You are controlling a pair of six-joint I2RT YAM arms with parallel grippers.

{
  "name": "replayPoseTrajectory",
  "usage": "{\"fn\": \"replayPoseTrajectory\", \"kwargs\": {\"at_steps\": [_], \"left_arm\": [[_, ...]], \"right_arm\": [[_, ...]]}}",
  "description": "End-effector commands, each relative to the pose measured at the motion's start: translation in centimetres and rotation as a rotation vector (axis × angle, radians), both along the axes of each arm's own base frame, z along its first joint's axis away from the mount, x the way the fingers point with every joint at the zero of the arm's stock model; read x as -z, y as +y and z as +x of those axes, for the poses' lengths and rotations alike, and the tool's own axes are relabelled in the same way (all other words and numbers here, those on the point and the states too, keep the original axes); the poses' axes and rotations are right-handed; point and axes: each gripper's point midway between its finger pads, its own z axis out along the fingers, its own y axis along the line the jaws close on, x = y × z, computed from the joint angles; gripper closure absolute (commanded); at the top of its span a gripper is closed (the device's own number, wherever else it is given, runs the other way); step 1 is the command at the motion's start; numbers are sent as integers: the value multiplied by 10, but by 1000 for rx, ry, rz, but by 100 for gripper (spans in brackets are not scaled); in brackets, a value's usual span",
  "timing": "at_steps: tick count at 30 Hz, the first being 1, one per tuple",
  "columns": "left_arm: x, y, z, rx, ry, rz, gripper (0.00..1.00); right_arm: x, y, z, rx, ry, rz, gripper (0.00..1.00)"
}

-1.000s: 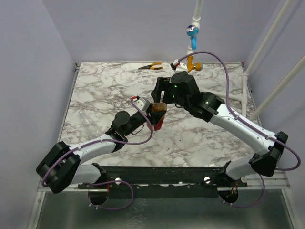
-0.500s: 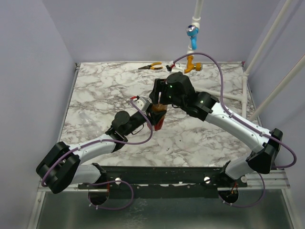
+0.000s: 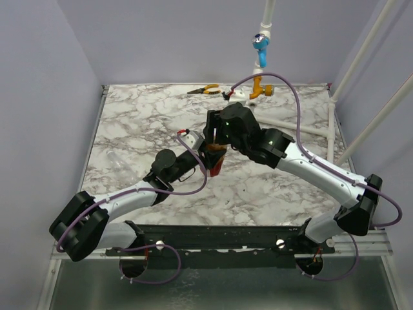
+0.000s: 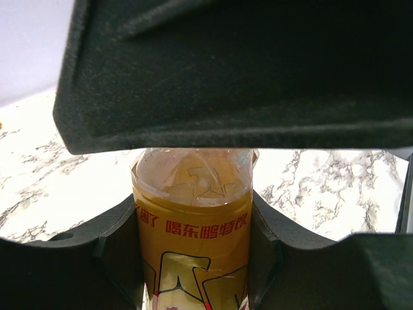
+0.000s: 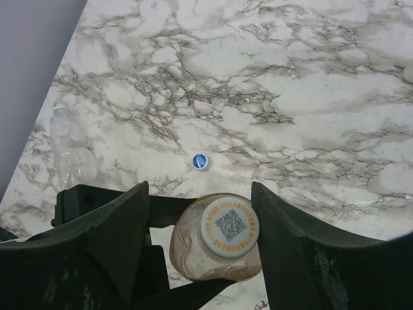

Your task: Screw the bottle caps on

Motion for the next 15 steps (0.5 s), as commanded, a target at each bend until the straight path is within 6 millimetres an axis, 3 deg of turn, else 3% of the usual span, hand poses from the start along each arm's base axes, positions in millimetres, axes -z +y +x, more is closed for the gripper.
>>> {"fn": "replayPoseTrajectory", "kwargs": {"at_steps": [1,8,13,15], "left_arm": [[-9,-4,5,15,-14,-13,77],[-8,-3,11,13,-8,-8,77],[-17,-2,11,17,-29,-10,77],[-21,-2,9,23,-35,-9,77]], "right_arm": [[-19,-1,-16,-17,-25,32,33],[-41,-8,-37,-22,-39,56,33],[-37,-23,-47,0,-18,70,31],[-32,-34,-41,31,-18,49,26]]}}
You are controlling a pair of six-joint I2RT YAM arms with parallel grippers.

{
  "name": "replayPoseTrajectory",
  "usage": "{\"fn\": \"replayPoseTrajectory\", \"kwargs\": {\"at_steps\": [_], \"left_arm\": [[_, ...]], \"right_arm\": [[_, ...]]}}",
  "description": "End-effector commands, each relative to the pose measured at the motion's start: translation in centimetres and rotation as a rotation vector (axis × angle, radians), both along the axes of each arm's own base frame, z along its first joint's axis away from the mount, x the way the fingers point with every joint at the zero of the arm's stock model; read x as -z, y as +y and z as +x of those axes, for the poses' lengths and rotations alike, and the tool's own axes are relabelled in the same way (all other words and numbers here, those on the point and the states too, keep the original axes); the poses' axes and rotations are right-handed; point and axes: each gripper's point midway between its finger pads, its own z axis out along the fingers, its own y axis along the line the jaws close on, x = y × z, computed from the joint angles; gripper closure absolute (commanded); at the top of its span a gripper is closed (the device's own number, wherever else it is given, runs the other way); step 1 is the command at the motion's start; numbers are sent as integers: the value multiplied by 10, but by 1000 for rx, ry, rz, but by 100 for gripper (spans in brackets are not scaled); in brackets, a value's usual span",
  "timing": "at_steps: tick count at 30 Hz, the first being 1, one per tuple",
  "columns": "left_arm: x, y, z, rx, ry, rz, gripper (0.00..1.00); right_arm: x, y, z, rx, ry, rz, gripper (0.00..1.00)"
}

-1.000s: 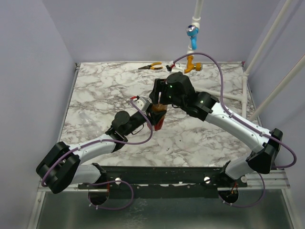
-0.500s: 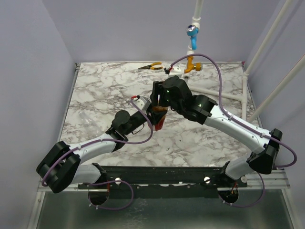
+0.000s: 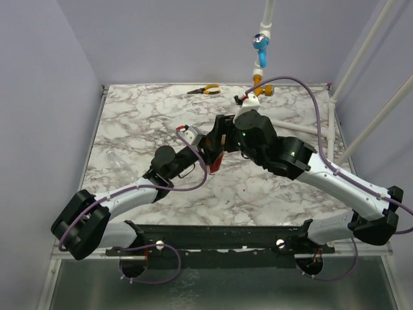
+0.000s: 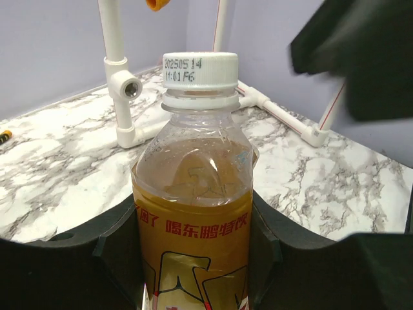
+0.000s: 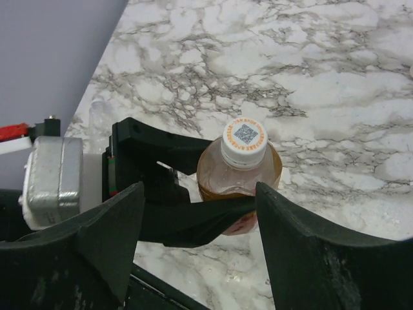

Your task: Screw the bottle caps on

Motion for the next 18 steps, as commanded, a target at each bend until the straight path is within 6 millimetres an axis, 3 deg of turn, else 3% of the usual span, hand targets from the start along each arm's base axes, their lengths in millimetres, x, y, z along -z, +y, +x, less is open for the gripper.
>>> {"fn": "replayPoseTrajectory", "kwargs": {"at_steps": [1,8,13,18], "left_arm": [[-11,-3,-1,26,-15,7,77],[-15,2,-7,31,-26,16,77],[-15,2,-9,34,-20,17,77],[-11,0,-8,40,-7,21,77]], "right_arm": [[6,-22,2,49,33,-2,26],[9,-41,49,42,37,36,25],[-1,-19,68,-34,1,56,25],[-3,3,70,-91,24,112,26]]}}
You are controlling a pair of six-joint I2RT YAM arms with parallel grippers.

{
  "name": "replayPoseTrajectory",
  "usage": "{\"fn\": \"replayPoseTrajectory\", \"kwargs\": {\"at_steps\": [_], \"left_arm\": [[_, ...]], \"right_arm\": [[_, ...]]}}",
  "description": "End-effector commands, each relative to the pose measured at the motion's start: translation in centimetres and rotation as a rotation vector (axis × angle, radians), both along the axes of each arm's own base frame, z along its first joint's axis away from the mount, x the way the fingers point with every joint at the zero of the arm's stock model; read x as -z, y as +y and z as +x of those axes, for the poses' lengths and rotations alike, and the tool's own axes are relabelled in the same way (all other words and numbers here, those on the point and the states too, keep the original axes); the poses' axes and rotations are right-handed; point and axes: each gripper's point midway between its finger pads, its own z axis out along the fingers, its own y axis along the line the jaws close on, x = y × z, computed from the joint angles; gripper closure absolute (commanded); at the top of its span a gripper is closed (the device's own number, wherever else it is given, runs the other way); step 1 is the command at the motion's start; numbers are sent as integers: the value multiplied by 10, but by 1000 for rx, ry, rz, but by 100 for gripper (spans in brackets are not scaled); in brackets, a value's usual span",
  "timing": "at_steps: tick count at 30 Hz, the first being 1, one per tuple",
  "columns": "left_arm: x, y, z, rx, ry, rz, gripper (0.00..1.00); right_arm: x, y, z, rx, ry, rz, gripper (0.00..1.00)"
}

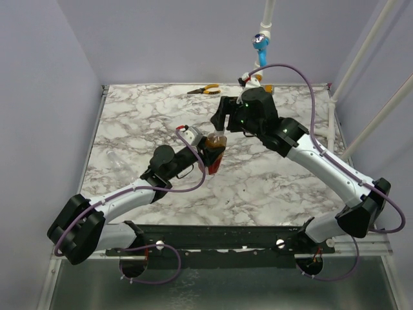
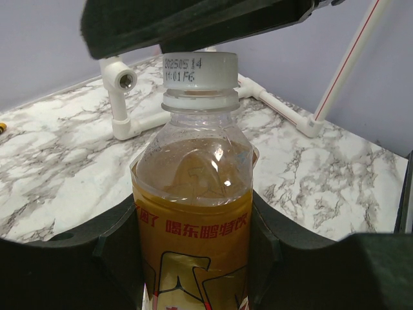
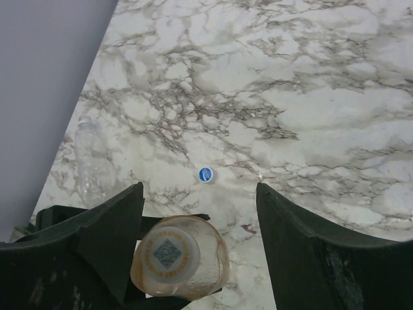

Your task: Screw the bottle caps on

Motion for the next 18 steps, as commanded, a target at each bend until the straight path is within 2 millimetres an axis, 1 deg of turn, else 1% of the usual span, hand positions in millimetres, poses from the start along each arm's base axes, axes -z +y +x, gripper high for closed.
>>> {"fn": "replayPoseTrajectory", "kwargs": {"at_steps": [1,5,8,12,18], "left_arm": [[-11,-3,-2,25,-21,-11,77],[-13,-4,-1,25,-28,-15,77],[-10,-7,-1,37,-22,-8,77],[-5,-8,0,37,-12,-10,77],[-6,-6,3,20,-23,-11,77]], "right_arm": [[-19,24,-1,-92,-24,80,26],[-6,35,-7,-114,10,87,28],[1,39,-9,-116,23,86,29],[3,41,-11,-107,30,79,31],[1,40,-16,-104,34,75,32]]}}
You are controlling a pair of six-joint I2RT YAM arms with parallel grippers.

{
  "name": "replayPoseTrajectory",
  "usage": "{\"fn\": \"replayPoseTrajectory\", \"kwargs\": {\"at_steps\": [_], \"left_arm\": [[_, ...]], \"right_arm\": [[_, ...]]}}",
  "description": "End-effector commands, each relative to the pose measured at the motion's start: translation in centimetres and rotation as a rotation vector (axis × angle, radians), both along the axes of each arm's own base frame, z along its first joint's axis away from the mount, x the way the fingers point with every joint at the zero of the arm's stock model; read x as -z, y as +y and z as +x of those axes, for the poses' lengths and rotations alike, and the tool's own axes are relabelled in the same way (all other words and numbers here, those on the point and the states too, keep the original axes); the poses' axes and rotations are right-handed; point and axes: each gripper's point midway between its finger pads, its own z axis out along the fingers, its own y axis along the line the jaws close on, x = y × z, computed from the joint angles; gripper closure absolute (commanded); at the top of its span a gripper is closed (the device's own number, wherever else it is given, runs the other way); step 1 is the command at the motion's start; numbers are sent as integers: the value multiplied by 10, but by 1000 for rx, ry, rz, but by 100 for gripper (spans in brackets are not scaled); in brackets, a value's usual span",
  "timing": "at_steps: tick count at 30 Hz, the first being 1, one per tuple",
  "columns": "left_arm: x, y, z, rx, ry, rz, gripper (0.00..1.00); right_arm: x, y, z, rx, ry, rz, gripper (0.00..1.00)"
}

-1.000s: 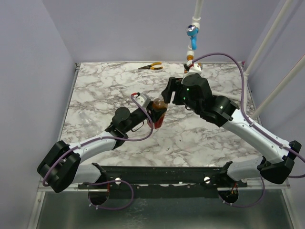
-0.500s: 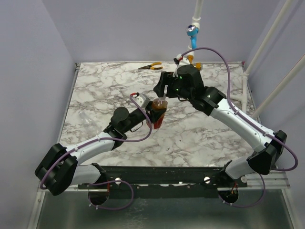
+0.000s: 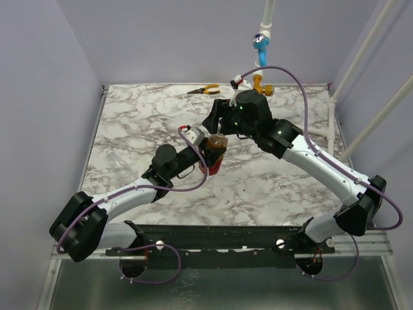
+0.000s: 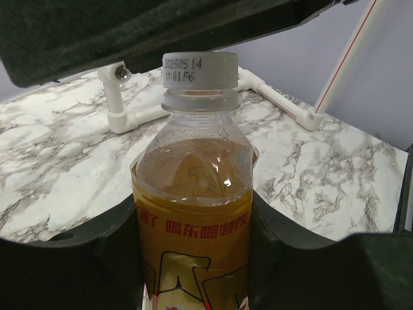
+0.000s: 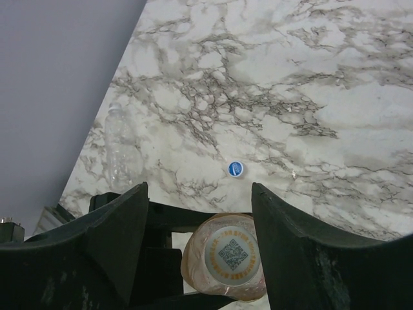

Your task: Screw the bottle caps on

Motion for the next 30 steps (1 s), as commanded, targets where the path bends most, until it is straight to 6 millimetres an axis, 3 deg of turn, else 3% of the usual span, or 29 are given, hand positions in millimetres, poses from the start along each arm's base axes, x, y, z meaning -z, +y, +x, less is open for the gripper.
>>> {"fn": "replayPoseTrajectory", "kwargs": {"at_steps": [1,7,30], "left_arm": [[-17,-2,1,9,-48,-32,77],[-21,-2,-2,20,-54,-39,77],[-10,-9,9,19,-23,-22,77]], "right_arm": [[1,3,-2,6,9,3,32],[8,-11,3,71,5,-47,31],[-1,-4,-17,21,18,-16,32]]}}
